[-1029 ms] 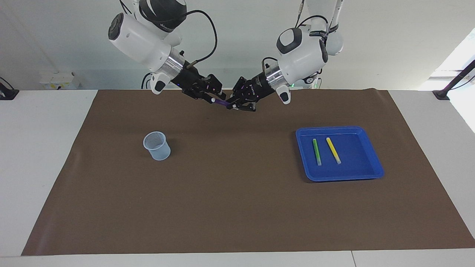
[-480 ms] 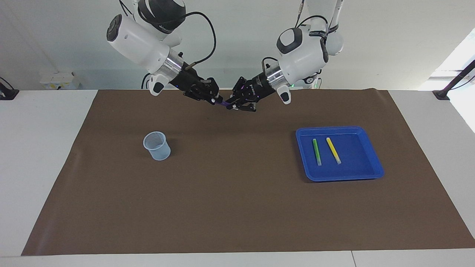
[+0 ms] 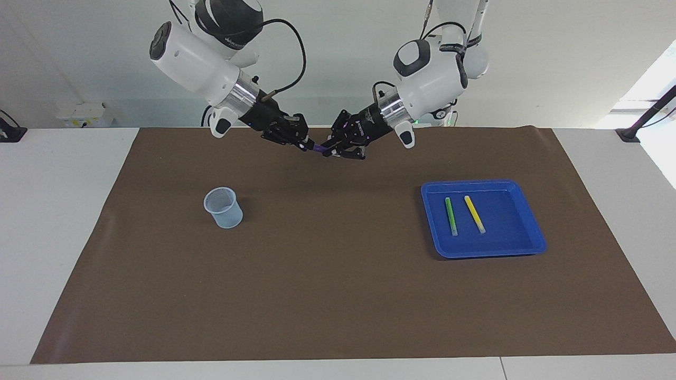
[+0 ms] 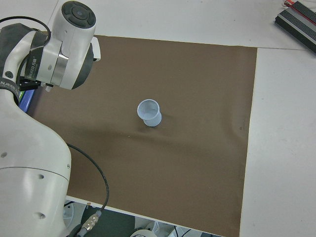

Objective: Transfer and insert pens with both arms
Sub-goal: 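Insert the purple pen into the white cup with the right gripper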

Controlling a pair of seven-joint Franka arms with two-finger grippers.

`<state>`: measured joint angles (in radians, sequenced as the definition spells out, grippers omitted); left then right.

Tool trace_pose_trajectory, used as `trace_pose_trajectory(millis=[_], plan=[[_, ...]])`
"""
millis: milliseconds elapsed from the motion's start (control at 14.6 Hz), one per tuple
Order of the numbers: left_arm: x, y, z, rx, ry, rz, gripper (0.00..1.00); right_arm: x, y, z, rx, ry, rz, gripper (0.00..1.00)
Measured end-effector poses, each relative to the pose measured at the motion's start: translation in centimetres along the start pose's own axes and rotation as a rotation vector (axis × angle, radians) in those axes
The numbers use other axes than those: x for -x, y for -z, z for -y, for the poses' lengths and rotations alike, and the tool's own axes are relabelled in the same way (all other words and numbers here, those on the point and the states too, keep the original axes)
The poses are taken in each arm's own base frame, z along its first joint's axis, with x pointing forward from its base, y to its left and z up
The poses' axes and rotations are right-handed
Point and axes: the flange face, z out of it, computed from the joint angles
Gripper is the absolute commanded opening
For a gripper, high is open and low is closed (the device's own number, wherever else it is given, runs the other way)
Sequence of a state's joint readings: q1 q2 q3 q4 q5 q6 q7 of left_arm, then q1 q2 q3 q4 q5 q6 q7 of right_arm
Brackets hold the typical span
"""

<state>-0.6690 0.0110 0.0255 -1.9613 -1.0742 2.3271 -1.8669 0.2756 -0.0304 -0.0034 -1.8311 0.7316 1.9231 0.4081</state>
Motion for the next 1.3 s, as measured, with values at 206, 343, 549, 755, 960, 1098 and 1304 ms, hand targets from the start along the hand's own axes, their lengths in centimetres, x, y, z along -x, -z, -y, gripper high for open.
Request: trace_pose_trajectory(millis=[206, 343, 549, 755, 960, 1098, 1304], plan=[[0.9, 0.0, 0.9, 0.033, -0.012, 0.023, 1.0, -0.4, 0.4, -0.4, -0.001, -0.009, -0.006, 0.0], [1.1, 0.4, 1.1, 0.046, -0.013, 0.03, 1.0, -0.7, 1.0, -1.3, 0.042, 0.026, 0.007, 0.0], [0.3, 2.0, -0.5, 0.076, 0.002, 0.03, 1.0, -1.8, 4.9, -4.3, 0.221, 0.244, 0.028, 0.0], [-1.9, 5.2, -3.4, 0.047, -0.058, -0.097, 1.0, -3.5, 9.1, -7.4, 0.41, 0.533, 0.042, 0.0], [-3.5, 9.2, -5.4, -0.007, -0.128, -0.18, 1.0, -5.2, 9.6, -8.8, 0.557, 0.745, 0.054, 0.0], [-4.4, 11.5, -6.2, -0.049, -0.229, -0.263, 1.0, -6.4, 8.9, -9.4, 0.601, 0.794, 0.056, 0.0], [-5.9, 13.9, -6.7, -0.137, -0.403, -0.383, 1.0, -8.9, 6.9, -10.9, 0.613, 0.813, 0.048, 0.0]])
